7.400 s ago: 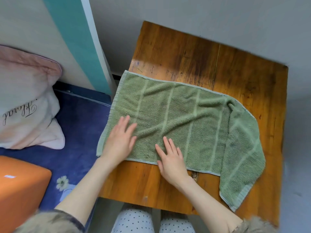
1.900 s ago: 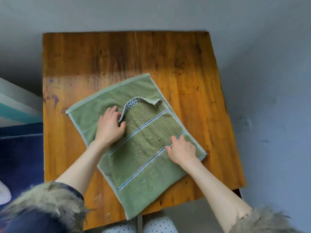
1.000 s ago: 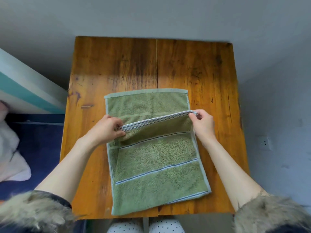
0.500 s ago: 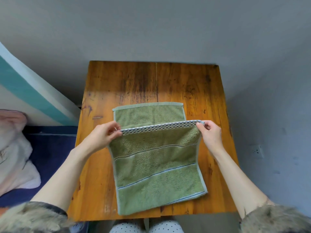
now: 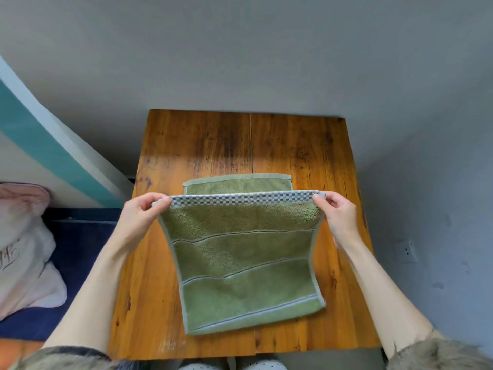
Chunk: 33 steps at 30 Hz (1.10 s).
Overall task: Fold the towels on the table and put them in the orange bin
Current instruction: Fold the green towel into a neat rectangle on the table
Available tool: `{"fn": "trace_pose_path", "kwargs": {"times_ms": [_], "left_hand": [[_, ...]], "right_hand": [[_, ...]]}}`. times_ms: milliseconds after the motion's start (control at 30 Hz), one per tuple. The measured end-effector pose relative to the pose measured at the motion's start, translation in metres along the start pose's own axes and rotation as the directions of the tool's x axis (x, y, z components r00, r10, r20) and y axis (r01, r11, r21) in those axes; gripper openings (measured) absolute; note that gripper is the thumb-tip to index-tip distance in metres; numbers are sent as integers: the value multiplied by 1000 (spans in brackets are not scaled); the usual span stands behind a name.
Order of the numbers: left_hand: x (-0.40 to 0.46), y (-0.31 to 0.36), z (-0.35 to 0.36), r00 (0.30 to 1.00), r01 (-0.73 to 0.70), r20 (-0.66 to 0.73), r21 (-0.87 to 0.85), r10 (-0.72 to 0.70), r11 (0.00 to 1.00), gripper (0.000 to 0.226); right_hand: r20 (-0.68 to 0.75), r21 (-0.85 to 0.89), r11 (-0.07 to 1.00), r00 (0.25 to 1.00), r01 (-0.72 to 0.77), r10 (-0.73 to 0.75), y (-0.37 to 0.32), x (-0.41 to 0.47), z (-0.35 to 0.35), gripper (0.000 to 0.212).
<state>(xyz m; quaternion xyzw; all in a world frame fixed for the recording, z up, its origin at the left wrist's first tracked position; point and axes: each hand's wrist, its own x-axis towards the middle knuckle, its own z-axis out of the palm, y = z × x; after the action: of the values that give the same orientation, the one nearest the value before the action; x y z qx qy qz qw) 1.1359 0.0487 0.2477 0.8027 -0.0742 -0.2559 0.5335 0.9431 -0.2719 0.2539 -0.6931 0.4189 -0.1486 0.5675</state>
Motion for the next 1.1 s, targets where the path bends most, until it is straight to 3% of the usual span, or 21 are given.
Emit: {"fn": "trace_pose_path", "kwargs": {"times_ms": [100, 300, 467, 600, 833, 967, 1100], "left_hand": [[17, 6, 12, 999, -12, -41, -26, 11, 1000, 16], [76, -17, 33, 990, 27, -140, 243, 7, 970, 12], [118, -45, 41, 993, -9, -99, 473, 63, 881, 12], [136, -65, 50, 991, -101, -24, 519, 132, 849, 11], [136, -88, 67, 966, -171, -67, 559, 250, 812, 5], [140, -84, 70, 989, -66, -79, 514, 124, 855, 8], [146, -76, 69, 998, -64, 42, 492, 50, 868, 12]], "right_hand": [[-14, -2, 1000, 1000, 1, -1, -3, 21, 10, 7], [29, -203, 979, 999, -10, 17, 21, 82, 34, 6], [97, -445, 893, 995, 71, -30, 44, 122, 54, 4], [188, -603, 780, 980, 166, -64, 59, 142, 67, 20], [310, -635, 723, 947, 273, -86, 73, 151, 75, 19], [316, -588, 791, 948, 168, 33, 69, 155, 76, 14], [281, -487, 868, 958, 96, 52, 66, 152, 72, 8]]}}
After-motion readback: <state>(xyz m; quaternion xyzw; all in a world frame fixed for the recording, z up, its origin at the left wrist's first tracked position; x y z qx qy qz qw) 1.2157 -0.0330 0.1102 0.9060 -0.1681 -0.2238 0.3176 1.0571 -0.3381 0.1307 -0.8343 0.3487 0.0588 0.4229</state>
